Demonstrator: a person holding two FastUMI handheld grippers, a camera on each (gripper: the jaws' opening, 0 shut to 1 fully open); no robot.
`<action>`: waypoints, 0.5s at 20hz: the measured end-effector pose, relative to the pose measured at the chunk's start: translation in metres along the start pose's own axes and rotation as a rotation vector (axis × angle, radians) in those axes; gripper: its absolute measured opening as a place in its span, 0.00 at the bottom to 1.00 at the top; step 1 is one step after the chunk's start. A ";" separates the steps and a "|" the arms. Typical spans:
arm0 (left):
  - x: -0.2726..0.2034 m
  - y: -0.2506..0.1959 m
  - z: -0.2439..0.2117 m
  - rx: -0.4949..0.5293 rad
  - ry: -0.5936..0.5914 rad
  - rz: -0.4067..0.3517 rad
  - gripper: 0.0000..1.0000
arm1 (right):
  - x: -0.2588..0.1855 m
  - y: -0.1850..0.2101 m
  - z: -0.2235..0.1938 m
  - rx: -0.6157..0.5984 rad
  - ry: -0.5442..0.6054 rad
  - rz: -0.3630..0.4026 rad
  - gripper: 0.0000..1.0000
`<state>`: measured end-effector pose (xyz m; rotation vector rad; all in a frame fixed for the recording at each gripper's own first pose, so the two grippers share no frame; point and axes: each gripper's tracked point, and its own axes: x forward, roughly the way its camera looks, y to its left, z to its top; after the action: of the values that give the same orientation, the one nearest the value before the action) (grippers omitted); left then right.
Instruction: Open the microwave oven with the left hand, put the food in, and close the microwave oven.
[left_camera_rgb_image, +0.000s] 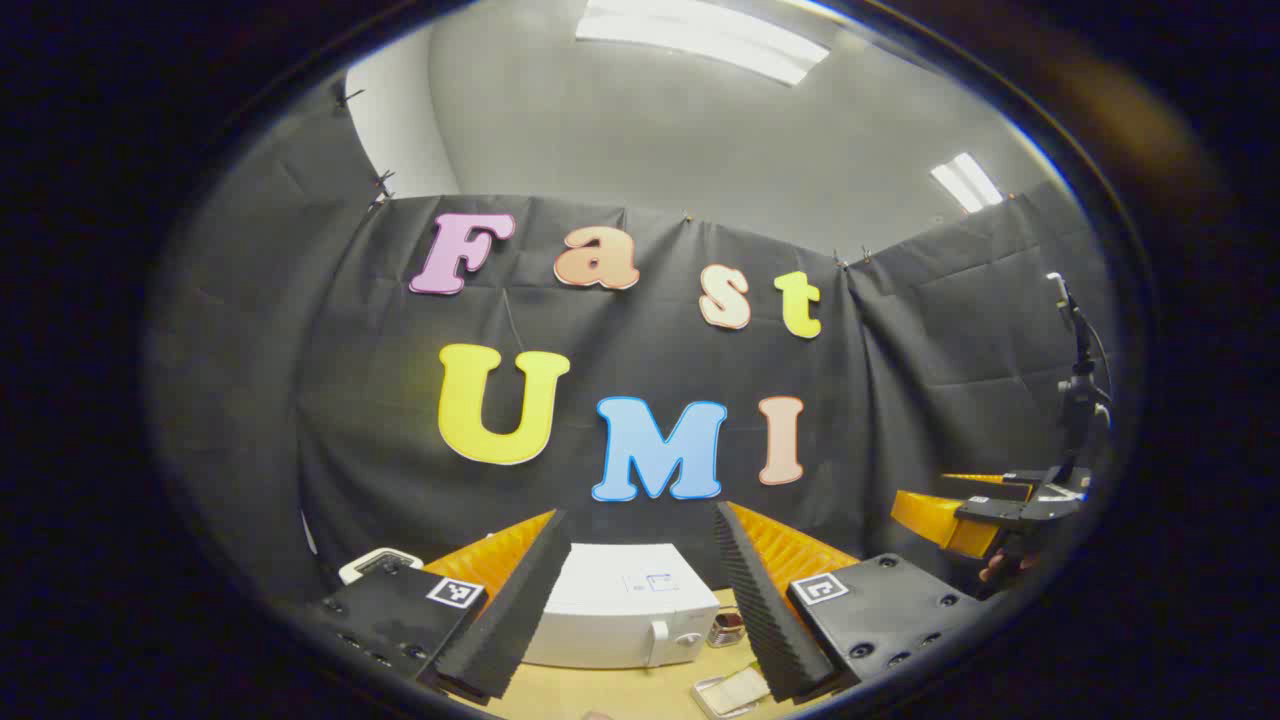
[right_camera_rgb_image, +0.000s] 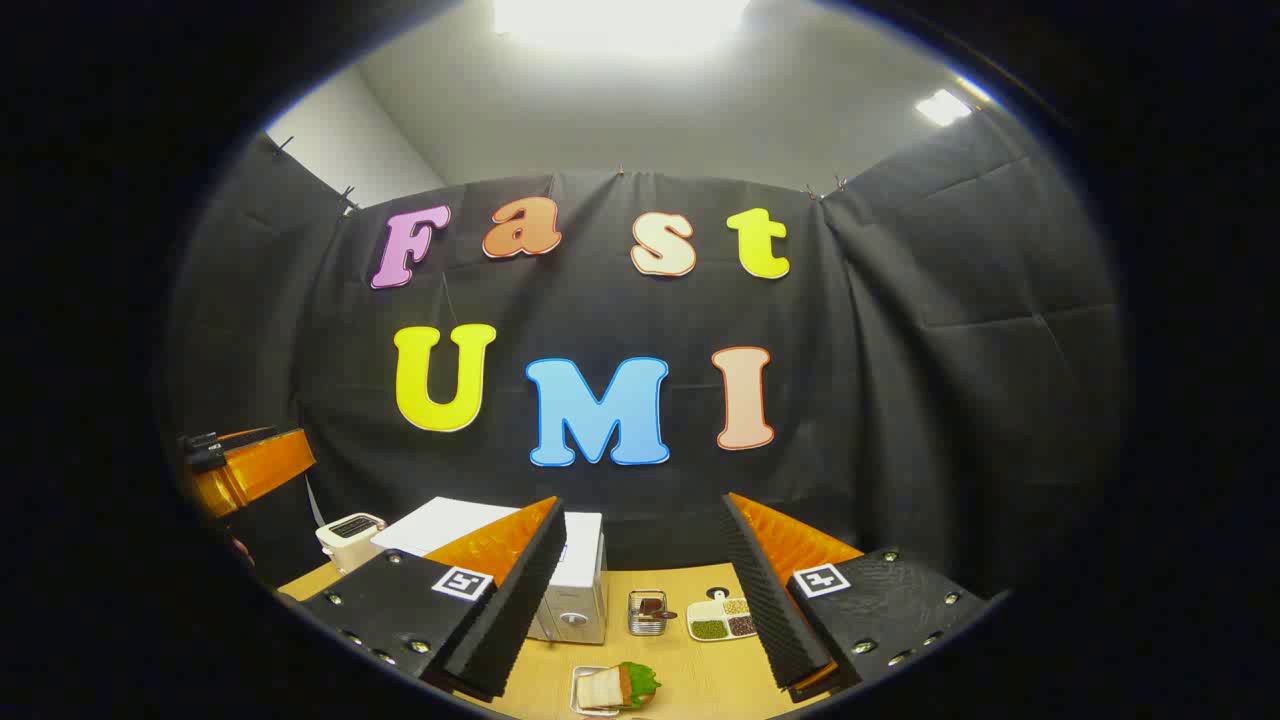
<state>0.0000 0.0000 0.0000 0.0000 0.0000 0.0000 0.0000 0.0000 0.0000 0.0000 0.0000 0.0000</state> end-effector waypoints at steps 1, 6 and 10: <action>-0.001 0.001 0.001 0.003 -0.006 0.007 0.96 | 0.002 -0.001 0.001 -0.007 -0.008 0.003 0.93; 0.011 -0.014 -0.011 -0.013 0.012 0.005 0.95 | 0.014 -0.021 0.003 0.017 -0.037 -0.047 0.94; 0.015 -0.009 -0.016 0.006 0.006 0.041 0.98 | 0.028 -0.026 -0.012 0.041 0.007 -0.036 0.95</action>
<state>0.0149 -0.0086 -0.0158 0.0060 0.0059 0.0414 0.0285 -0.0263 -0.0115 0.0409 0.0069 -0.0361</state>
